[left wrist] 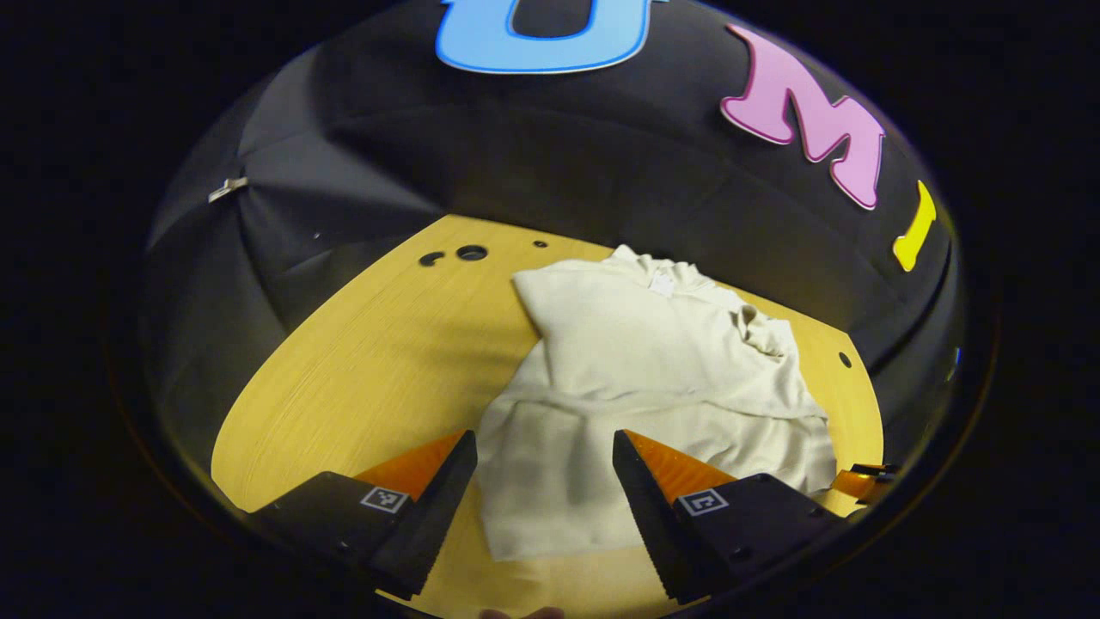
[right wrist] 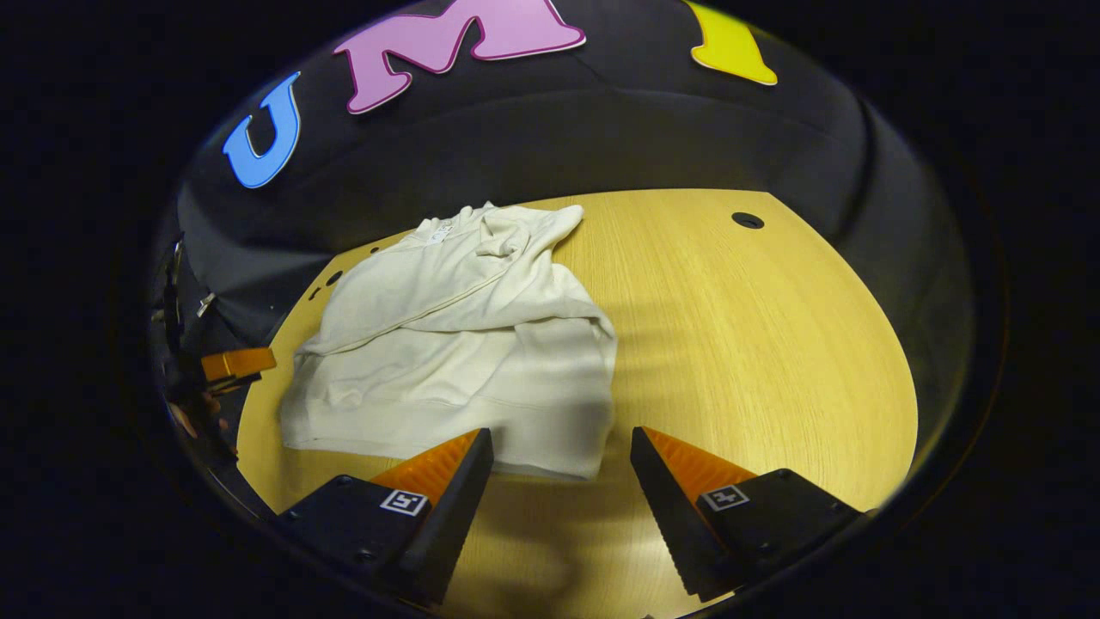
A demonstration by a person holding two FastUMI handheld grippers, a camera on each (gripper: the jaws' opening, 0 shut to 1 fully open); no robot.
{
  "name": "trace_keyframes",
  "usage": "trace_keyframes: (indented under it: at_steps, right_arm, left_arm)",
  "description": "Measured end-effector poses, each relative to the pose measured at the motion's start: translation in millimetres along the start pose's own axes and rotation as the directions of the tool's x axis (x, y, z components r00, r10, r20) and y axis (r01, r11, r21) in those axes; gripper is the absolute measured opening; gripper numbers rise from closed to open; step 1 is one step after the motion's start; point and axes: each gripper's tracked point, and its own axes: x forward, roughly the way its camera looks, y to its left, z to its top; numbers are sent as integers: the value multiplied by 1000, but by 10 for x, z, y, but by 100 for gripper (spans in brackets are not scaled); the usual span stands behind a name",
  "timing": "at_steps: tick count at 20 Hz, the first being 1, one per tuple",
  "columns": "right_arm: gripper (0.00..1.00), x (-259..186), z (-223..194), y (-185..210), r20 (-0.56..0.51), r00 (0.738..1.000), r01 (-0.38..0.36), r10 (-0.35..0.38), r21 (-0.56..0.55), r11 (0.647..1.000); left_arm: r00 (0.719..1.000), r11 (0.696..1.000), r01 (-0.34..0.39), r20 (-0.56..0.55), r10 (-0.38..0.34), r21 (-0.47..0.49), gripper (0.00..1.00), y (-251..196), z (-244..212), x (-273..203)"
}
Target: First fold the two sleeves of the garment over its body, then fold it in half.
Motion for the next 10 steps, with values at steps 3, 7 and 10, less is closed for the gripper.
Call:
trace_keyframes:
  at_steps: [3, 7, 10]
  right_arm:
    - [99, 165, -5, 36, -12, 1000, 5, -5, -40, 999]
    - [99, 386, 33, -53, -8, 998, 57, -57, -31, 998]
    - [99, 497, -7, -42, -31, 998, 58, -58, -2, 998]
  left_arm:
    - [998, 998, -49, -40, 48, -31, 98, 247, -280, -45]
    - [995, 997, -57, -80, 53, -49, 98, 263, -535, 0]
    - [993, 998, -50, -110, 46, -32, 98, 192, -644, 94]
